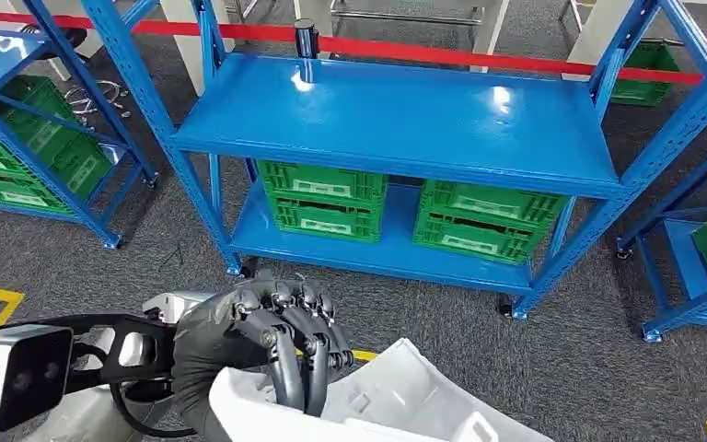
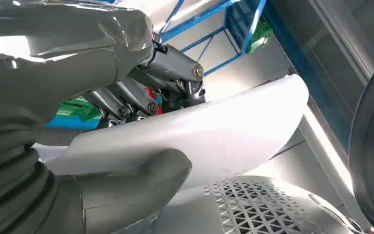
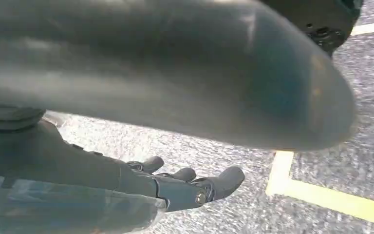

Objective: Take the parts from the cabinet and place them on the table.

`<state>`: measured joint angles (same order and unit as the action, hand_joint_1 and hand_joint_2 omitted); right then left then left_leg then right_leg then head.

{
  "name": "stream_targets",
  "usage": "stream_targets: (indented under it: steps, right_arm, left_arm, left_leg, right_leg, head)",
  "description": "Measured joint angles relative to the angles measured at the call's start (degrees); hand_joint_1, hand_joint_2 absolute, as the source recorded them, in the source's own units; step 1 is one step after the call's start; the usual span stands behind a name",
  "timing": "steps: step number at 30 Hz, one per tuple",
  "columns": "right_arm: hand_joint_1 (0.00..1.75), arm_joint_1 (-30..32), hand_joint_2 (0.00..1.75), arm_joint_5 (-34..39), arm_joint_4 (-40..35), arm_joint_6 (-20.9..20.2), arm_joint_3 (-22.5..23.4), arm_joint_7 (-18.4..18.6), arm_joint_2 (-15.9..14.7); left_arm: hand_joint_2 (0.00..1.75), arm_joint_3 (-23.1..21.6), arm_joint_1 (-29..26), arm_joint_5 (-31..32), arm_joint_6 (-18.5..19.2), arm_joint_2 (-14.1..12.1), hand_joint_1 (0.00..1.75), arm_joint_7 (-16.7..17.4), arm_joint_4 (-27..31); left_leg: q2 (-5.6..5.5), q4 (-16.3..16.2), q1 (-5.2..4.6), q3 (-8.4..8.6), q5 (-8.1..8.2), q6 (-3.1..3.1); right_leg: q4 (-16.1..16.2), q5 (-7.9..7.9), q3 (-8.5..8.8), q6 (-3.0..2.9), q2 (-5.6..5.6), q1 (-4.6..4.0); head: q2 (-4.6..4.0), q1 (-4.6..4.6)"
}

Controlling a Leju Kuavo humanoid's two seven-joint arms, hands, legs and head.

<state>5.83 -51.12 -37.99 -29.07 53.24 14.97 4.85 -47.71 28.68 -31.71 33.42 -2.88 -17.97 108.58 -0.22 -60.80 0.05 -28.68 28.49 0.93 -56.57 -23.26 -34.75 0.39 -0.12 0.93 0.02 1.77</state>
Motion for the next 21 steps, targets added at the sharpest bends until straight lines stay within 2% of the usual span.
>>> stream_targets:
  steps: [1,2,3,4,5,6,7,8,9,10,11,12,13,14,15,16,17,18,19,20,21]
  right_arm:
    - [0.00,0.04,0.00,0.02,0.00,0.00,0.00,0.00,0.22]
    - [0.00,0.07,0.00,0.00,0.00,0.00,0.02,0.00,0.20]
    - [0.00,0.08,0.00,0.02,0.00,0.00,0.02,0.00,0.18]
    - [0.00,0.03,0.00,0.00,0.00,0.00,0.02,0.00,0.20]
    - [0.00,0.06,0.00,0.00,0.00,0.00,0.09,0.00,0.20]
    - [0.00,0.10,0.00,-0.04,0.04,0.00,0.13,-0.02,0.27]
    - [0.00,0.10,0.00,-0.35,0.07,-0.09,0.15,-0.29,0.31]
    - [0.00,0.09,0.00,-0.99,0.09,-0.09,0.22,-0.81,0.27]
    - [0.00,0.06,0.00,-1.79,0.09,0.04,0.42,-2.08,0.16]
    - [0.00,-0.06,0.00,-2.78,0.09,0.31,0.66,-3.53,0.05]
    - [0.00,-0.19,0.00,-4.09,0.09,1.03,1.05,-5.60,-0.15]
    - [0.00,-0.31,0.00,-5.49,0.13,1.84,1.27,-7.75,-0.28]
    - [0.00,-0.48,0.00,-6.27,0.15,2.40,1.57,-9.22,-0.58]
    - [0.00,-0.79,0.00,-6.69,0.24,2.49,2.01,-9.97,-0.94]
    - [0.00,-1.28,0.00,-6.82,0.37,2.47,2.63,-10.30,-1.24]
    - [0.00,-1.92,0.00,-6.86,0.59,2.27,3.37,-10.49,-1.62]
    - [0.00,-2.30,0.00,-6.67,0.76,2.12,4.06,-10.67,-2.12]
    - [0.00,-2.49,0.00,-6.43,1.25,1.90,4.64,-10.93,-2.18]
    - [0.00,-3.02,0.00,-5.84,2.11,1.36,5.57,-12.03,-2.64]
    - [0.00,-3.36,0.00,-5.22,3.06,0.70,6.25,-14.09,-2.69]
    - [0.00,-3.83,0.00,-4.79,4.18,0.50,6.76,-16.62,-2.38]
  left_arm:
    - [1.75,0.02,0.07,0.00,0.00,0.00,1.73,0.00,0.15]
    - [1.75,0.02,0.07,-0.02,0.00,0.00,1.73,-0.02,0.29]
    - [1.75,0.02,0.14,-0.02,0.00,-0.02,1.73,-0.02,0.28]
    - [1.75,0.02,0.14,0.02,0.00,-0.02,1.73,0.00,0.28]
    - [1.75,0.02,0.18,0.00,0.00,-0.02,1.73,0.00,0.31]
    - [1.75,-0.02,0.25,-0.04,0.00,0.00,1.73,0.00,0.31]
    - [1.75,0.00,0.30,-0.02,0.00,0.02,1.73,-0.02,0.31]
    - [1.75,0.00,0.17,-0.07,0.02,0.02,1.73,-0.02,0.31]
    - [1.75,-0.09,0.07,-0.09,0.09,0.02,1.73,-0.02,0.31]
    - [1.75,-0.18,-0.01,-0.22,0.11,0.00,1.73,-0.04,0.28]
    - [1.75,-0.26,-0.05,-0.35,0.11,0.00,1.73,-0.22,0.22]
    - [1.75,-0.35,-0.07,-0.44,0.11,0.00,1.73,-0.42,0.13]
    - [1.75,-0.46,-0.07,-0.57,0.17,0.02,1.73,-0.63,0.00]
    - [1.75,-0.57,-0.05,-0.72,0.31,0.11,1.73,-0.88,-0.09]
    - [1.75,-0.66,0.02,-0.85,0.61,0.30,1.73,-1.16,-0.17]
    - [1.75,-0.77,0.07,-1.27,0.76,0.59,1.73,-1.47,-0.24]
    - [1.75,-0.90,0.13,-1.47,0.83,0.94,1.73,-1.68,-0.28]
    - [1.75,-1.07,0.46,-1.55,0.92,0.98,1.73,-1.86,-0.39]
    - [1.75,-1.24,0.74,-1.60,0.83,1.23,1.73,-2.46,-0.52]
    - [1.75,-1.31,0.79,-0.87,0.61,1.27,1.73,-3.02,-0.61]
    - [1.75,-1.33,0.84,-0.13,0.48,1.18,1.73,-3.57,-0.66]
  left_leg:
    - [0.03,4.74,-0.21,2.90,2.20,0.48]
    - [0.05,4.96,-0.54,2.96,2.21,0.34]
    - [0.02,5.01,-0.83,2.15,1.79,0.84]
    - [0.05,5.06,-1.07,1.94,1.45,1.08]
    - [0.33,6.15,-0.62,1.46,0.07,1.74]
    - [0.54,6.50,-0.56,1.29,-0.96,2.10]
    - [0.46,6.62,-0.53,0.23,-1.92,2.74]
    - [0.47,6.60,-0.62,-0.76,-2.73,2.74]
    - [0.48,6.53,-0.74,-1.85,-3.55,2.87]
    - [0.51,6.41,-0.82,-2.98,-4.35,2.86]
    - [0.59,6.25,-0.83,-4.18,-5.12,2.79]
    - [0.65,6.08,-0.83,-5.26,-5.78,2.67]
    - [0.67,5.71,-0.78,-6.43,-6.45,2.51]
    - [0.68,5.17,-0.66,-7.57,-6.94,2.29]
    - [0.67,4.42,-0.64,-8.64,-7.35,2.05]
    - [0.65,3.65,-0.93,-9.65,-7.70,1.67]
    - [0.72,3.33,-0.88,-9.91,-8.08,1.32]
    - [0.88,3.22,-0.85,-9.85,-8.49,1.08]
    - [0.92,3.41,-0.60,-9.89,-9.11,0.67]
    - [0.92,3.61,-0.60,-9.99,-9.76,0.20]
    - [0.78,3.39,-0.28,-10.51,-9.22,-0.11]
  right_leg:
    - [0.00,0.48,-0.21,0.51,0.04,-0.23]
    - [0.19,1.00,-0.25,0.93,-0.01,0.06]
    - [0.34,1.50,-0.27,1.30,-0.06,0.34]
    - [0.44,1.98,-0.38,1.73,-0.06,0.42]
    - [0.67,2.50,-0.72,2.02,0.01,0.05]
    - [-0.27,0.72,-1.65,1.60,0.05,0.25]
    - [-2.63,-2.47,-2.58,0.88,0.05,0.23]
    - [-6.15,-5.71,-3.51,0.42,0.04,0.30]
    - [-10.70,-8.49,-4.57,0.38,0.05,0.35]
    - [-15.05,-9.95,-5.45,0.82,0.06,0.35]
    - [-17.80,-9.54,-5.45,1.69,0.06,0.45]
    - [-17.66,-7.90,-4.34,2.68,0.05,0.57]
    - [-15.28,-5.75,-2.06,3.66,0.03,0.72]
    - [-11.33,-4.21,0.95,4.21,0.03,0.90]
    - [-6.19,-4.16,4.71,4.13,0.03,1.07]
    - [-0.71,-7.26,7.95,3.41,0.06,0.77]
    - [0.74,-8.04,8.52,2.12,0.30,0.47]
    - [0.84,-7.90,7.70,1.94,0.27,0.46]
    - [0.26,-7.64,7.41,1.44,0.36,0.17]
    - [0.38,-7.02,7.06,0.76,0.36,0.23]
    - [0.52,-6.17,6.50,0.25,0.29,0.82]
  head:
    - [0.00,-0.11]
    - [0.00,-0.07]
    - [0.00,0.04]
    - [0.00,0.02]
    - [0.00,-0.02]
    - [0.00,0.05]
    - [0.00,-0.37]
    - [0.00,-0.48]
    - [0.00,-0.52]
    - [0.00,-0.57]
    - [0.00,-0.52]
    - [0.00,-0.59]
    - [0.00,-0.55]
    - [0.00,-0.57]
    - [0.00,-0.59]
    - [0.02,-0.65]
    - [0.02,-0.36]
    - [0.00,-0.39]
    - [0.02,-0.40]
    - [0.02,-0.33]
    - [0.00,-0.48]
